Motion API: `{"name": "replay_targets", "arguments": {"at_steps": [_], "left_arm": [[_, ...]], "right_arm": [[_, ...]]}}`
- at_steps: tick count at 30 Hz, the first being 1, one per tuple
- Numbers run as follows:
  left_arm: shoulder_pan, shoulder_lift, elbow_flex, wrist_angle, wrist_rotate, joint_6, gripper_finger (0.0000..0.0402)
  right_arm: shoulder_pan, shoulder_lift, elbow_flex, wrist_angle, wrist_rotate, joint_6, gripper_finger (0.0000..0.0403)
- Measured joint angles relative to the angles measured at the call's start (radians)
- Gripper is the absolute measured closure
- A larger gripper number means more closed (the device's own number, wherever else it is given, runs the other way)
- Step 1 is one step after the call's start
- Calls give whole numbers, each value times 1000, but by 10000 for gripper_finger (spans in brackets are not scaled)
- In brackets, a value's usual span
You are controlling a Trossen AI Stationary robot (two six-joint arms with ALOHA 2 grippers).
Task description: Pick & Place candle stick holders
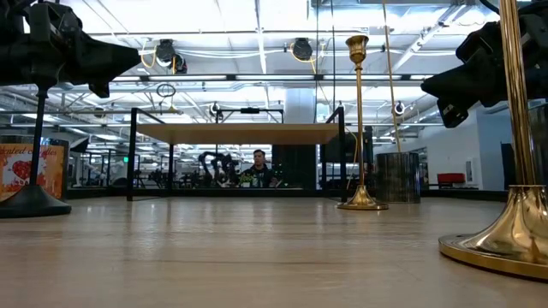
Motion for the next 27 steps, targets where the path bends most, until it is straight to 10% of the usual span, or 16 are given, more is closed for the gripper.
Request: {"name": "replay_targets", "arguments": {"at_steps": [27], "left_arm": [[0, 0, 0, -1, 36, -163, 316]], "right_arm": [[0, 2, 0, 293, 139, -369, 374]]}}
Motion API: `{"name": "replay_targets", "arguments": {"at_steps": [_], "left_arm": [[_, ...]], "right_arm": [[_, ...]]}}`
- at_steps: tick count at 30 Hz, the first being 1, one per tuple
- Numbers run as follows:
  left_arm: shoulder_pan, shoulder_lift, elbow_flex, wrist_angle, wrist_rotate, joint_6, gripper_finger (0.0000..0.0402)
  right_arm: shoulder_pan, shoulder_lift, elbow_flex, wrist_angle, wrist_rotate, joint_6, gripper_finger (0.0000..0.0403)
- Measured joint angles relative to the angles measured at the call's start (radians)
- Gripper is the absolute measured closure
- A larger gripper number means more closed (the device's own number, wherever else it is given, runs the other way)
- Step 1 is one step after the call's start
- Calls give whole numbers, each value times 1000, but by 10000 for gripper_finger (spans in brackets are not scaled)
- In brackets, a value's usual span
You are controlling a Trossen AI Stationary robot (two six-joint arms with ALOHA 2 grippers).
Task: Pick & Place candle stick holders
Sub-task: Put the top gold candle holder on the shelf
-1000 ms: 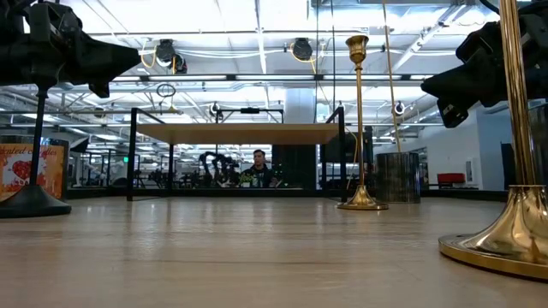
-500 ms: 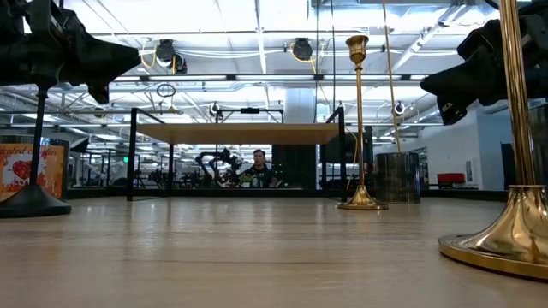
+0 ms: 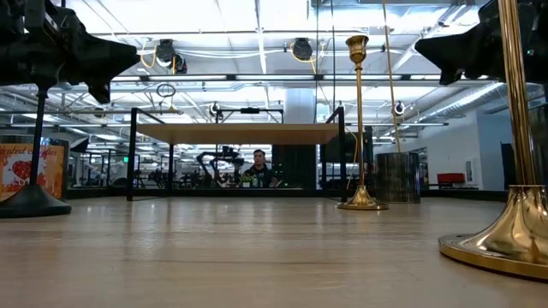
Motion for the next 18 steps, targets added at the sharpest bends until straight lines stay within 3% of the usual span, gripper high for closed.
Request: {"name": "replay_targets", "arguments": {"at_steps": [8, 18], "left_arm": [[0, 0, 0, 39, -5, 100, 316], [0, 0, 0, 152, -5, 110, 316]], "right_arm": [[0, 86, 0, 38, -10, 60, 357], [29, 430, 1, 369, -45, 163, 239]]}}
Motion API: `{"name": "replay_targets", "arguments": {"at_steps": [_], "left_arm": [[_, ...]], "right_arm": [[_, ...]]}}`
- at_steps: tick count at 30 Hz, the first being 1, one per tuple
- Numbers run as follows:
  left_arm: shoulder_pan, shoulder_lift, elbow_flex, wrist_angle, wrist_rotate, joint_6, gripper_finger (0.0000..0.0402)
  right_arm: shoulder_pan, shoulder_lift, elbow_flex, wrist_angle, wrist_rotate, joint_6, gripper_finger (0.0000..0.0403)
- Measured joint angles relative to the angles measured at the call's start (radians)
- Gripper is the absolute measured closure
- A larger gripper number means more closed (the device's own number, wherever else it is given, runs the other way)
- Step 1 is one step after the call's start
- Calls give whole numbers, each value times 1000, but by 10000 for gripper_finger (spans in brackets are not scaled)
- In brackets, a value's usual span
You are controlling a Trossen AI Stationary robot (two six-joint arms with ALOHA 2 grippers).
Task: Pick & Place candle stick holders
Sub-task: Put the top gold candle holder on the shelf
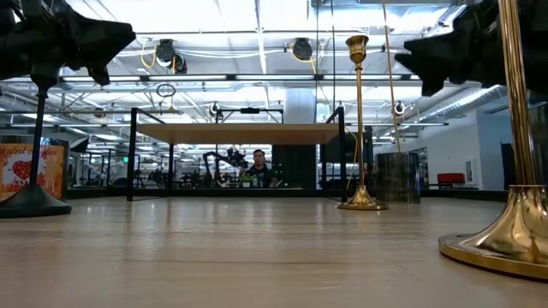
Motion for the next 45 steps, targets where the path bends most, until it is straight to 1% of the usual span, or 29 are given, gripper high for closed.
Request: {"name": "replay_targets", "arguments": {"at_steps": [4, 10, 16, 20, 23, 27, 33, 36, 39, 42, 45], "left_arm": [[0, 0, 0, 7, -3, 2, 316], [0, 0, 0, 8, -3, 21, 316], [0, 0, 0, 8, -3, 19, 316], [0, 0, 0, 8, -3, 19, 316], [0, 0, 0, 8, -3, 20, 316], [0, 0, 0, 8, -3, 25, 316], [0, 0, 0, 7, -3, 19, 316], [0, 0, 0, 7, -3, 3, 316], [0, 0, 0, 6, -2, -12, 316], [0, 0, 0, 4, -2, -44, 316], [0, 0, 0, -3, 6, -85, 316]], "right_arm": [[50, 133, 0, 51, 9, 1, 218], [112, 319, 9, 247, 13, 0, 221], [123, 484, 97, 263, 21, -31, 226], [123, 561, 114, 281, 121, -58, 221], [122, 596, 118, 347, 118, -60, 216], [123, 649, 121, 387, 122, -30, 214], [121, 735, 198, 389, 121, -26, 217], [121, 782, 239, 384, 121, -26, 225], [121, 805, 249, 381, 121, -26, 243], [121, 808, 238, 369, 121, -26, 276], [121, 807, 232, 366, 121, -24, 321]]}}
